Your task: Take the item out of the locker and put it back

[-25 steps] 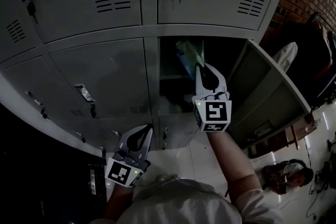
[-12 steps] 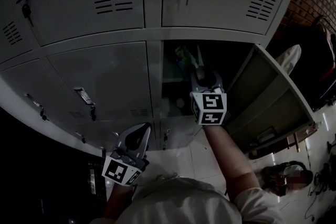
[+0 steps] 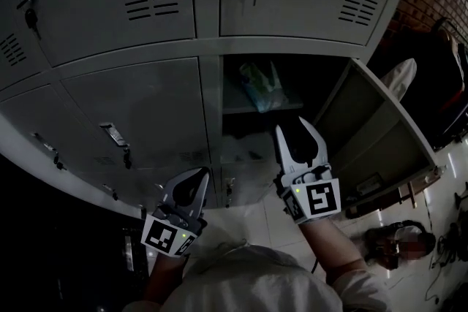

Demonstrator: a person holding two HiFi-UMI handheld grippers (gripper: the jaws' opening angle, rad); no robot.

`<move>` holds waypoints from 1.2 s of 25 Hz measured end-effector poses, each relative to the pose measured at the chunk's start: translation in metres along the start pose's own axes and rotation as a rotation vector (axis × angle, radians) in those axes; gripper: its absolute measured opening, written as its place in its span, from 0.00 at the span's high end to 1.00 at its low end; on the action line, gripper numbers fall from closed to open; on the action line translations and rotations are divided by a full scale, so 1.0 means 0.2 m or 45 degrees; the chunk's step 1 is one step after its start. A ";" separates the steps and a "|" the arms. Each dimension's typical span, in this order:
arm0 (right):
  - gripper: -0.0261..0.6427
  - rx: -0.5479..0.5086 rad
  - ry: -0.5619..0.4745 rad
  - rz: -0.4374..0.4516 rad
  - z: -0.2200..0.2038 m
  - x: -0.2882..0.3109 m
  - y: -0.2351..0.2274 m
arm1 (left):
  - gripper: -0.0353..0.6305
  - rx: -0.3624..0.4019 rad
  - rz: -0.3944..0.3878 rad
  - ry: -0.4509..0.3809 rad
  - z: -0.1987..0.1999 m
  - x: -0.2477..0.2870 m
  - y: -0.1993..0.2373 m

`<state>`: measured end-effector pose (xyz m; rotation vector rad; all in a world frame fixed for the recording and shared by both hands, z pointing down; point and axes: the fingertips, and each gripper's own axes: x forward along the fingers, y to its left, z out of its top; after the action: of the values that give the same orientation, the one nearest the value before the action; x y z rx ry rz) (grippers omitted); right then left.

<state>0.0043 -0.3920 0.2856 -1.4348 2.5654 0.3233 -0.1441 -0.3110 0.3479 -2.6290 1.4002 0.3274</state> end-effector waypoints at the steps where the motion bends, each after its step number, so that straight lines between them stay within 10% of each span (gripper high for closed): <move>1: 0.79 0.015 0.024 0.010 -0.05 -0.07 0.03 | 0.95 -0.001 0.001 0.000 0.00 0.00 0.00; 4: 0.97 0.030 0.107 0.036 -0.21 -0.24 0.12 | 0.95 0.010 -0.008 0.017 -0.01 -0.02 -0.02; 20: 0.96 -0.056 0.192 0.084 -0.26 -0.73 0.40 | 0.95 0.064 -0.054 0.106 -0.05 -0.28 -0.39; 30: 0.96 0.044 0.221 0.174 -0.09 -1.44 0.51 | 0.95 0.069 0.092 0.146 -0.03 -0.67 -0.92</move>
<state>0.0652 -0.1100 0.3883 -1.3328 2.8001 0.1789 -0.0631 -0.1023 0.3935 -2.5950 1.5190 0.1465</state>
